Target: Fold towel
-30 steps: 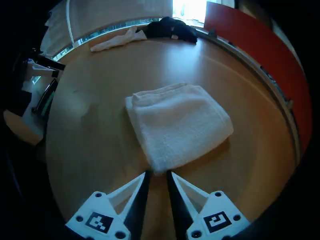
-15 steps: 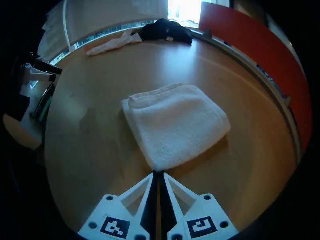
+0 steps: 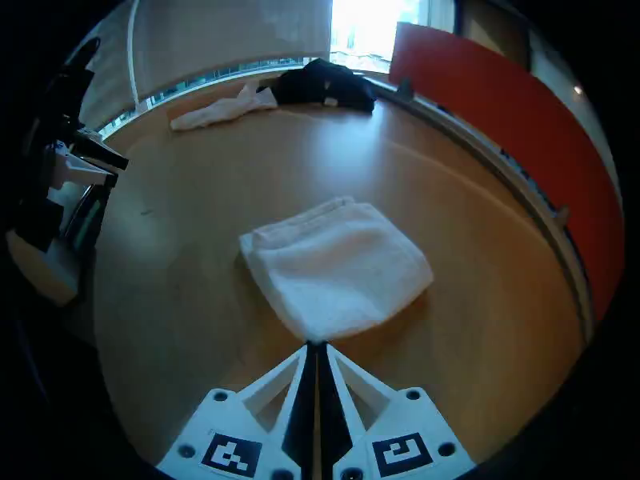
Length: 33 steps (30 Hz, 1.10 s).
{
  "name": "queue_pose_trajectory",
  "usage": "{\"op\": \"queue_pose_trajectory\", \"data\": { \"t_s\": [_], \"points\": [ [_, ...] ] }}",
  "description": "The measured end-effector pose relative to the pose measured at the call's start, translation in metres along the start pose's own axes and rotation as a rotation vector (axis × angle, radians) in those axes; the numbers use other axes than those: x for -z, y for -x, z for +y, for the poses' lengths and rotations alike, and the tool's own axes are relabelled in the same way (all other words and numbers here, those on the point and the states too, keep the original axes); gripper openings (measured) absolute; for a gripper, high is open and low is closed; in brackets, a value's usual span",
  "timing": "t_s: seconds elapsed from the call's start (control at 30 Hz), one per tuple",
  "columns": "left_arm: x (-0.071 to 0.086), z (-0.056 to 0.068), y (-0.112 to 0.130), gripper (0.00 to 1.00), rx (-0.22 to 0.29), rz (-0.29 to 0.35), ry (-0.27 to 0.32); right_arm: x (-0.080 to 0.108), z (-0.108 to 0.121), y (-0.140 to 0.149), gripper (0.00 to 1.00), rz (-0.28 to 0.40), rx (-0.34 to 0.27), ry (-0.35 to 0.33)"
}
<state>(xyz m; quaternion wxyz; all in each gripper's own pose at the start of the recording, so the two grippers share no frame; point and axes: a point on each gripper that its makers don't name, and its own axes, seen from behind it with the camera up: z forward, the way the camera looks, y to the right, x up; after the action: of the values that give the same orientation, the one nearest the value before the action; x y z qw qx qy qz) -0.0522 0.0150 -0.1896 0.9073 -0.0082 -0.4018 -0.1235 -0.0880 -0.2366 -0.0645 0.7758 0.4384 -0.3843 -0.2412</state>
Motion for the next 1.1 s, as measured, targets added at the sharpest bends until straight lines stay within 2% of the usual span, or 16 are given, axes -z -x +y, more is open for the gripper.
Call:
{"op": "queue_pose_trajectory", "data": {
  "t_s": [0.6, 0.8, 1.1],
  "points": [
    [0.000, 0.018, -0.020, 0.91, -0.043, 0.023, 0.036, 0.079, 0.034, -0.091, 0.02, 0.169, 0.022, 0.077],
    [0.000, 0.028, -0.024, 0.91, -0.056, 0.027, 0.054, 0.102, 0.044, -0.102, 0.02, 0.203, 0.005, 0.102],
    [-0.004, 0.043, -0.032, 0.91, -0.077, 0.032, 0.082, 0.137, 0.068, -0.091, 0.02, 0.214, -0.027, 0.152]
  ]
}}
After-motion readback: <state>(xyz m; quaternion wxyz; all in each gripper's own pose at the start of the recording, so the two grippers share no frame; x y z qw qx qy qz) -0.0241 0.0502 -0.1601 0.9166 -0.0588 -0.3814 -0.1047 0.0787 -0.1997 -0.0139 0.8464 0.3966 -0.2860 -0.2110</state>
